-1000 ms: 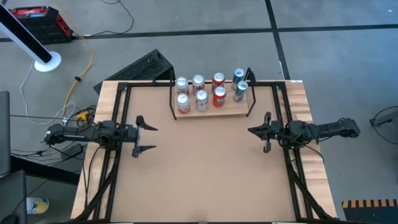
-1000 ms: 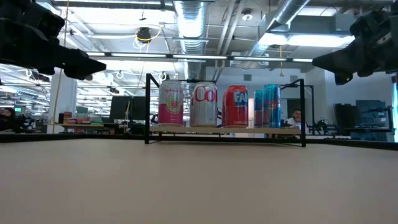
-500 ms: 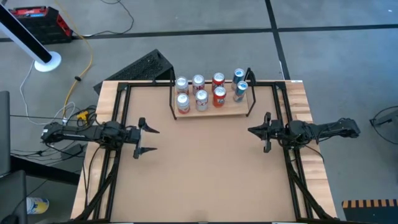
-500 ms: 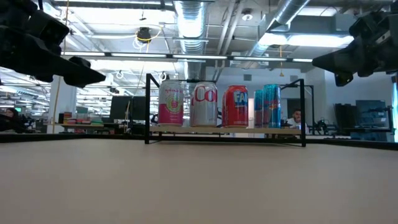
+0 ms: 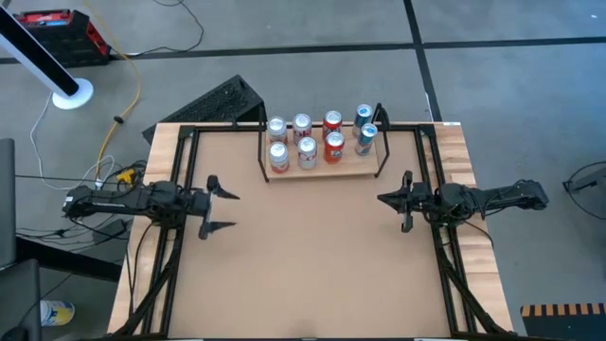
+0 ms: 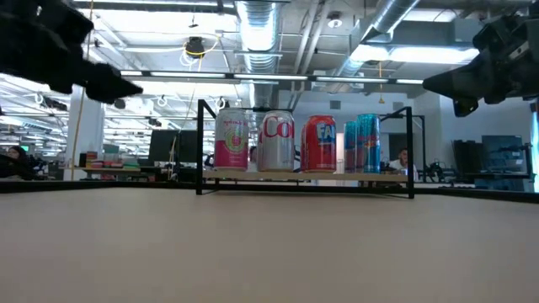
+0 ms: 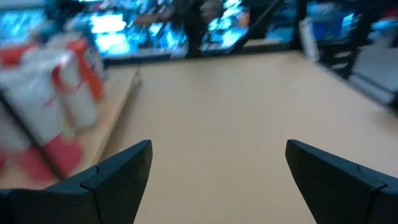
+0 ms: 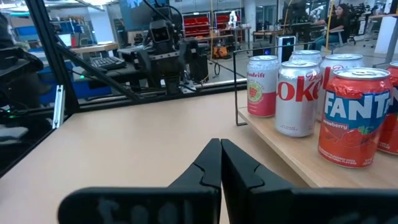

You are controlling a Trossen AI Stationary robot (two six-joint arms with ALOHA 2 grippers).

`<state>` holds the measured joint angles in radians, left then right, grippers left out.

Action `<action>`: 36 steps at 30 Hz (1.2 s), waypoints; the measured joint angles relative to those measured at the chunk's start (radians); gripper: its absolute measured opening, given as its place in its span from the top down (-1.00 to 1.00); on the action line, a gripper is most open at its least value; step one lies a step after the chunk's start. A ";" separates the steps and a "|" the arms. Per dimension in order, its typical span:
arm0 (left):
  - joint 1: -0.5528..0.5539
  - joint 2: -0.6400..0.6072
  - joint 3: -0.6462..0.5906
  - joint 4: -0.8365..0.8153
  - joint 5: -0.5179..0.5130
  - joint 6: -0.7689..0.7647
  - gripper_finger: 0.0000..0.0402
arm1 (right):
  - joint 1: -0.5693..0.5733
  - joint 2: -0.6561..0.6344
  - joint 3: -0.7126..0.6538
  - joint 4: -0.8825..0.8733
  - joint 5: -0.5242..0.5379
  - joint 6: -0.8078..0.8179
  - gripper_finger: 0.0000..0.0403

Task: Place canned beverage on shelf
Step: Return to Home Position

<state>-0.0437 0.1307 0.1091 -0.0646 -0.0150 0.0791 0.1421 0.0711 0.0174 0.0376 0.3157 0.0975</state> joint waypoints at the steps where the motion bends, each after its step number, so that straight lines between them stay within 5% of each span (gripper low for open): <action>1: 0.001 0.000 -0.002 -0.016 -0.024 -0.010 -0.77 | 0.000 0.000 0.000 0.000 0.000 0.000 0.87; 11: 0.000 0.001 0.009 -0.315 -0.050 -0.146 -0.77 | 0.000 0.000 0.000 0.000 -0.003 0.000 0.87; 36: -0.022 -0.073 0.008 -0.325 -0.054 -0.125 -0.77 | 0.000 0.000 0.000 0.000 -0.002 0.000 0.87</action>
<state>-0.0654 0.0576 0.1174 -0.3897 -0.0689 -0.0457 0.1419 0.0708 0.0170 0.0376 0.3138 0.0975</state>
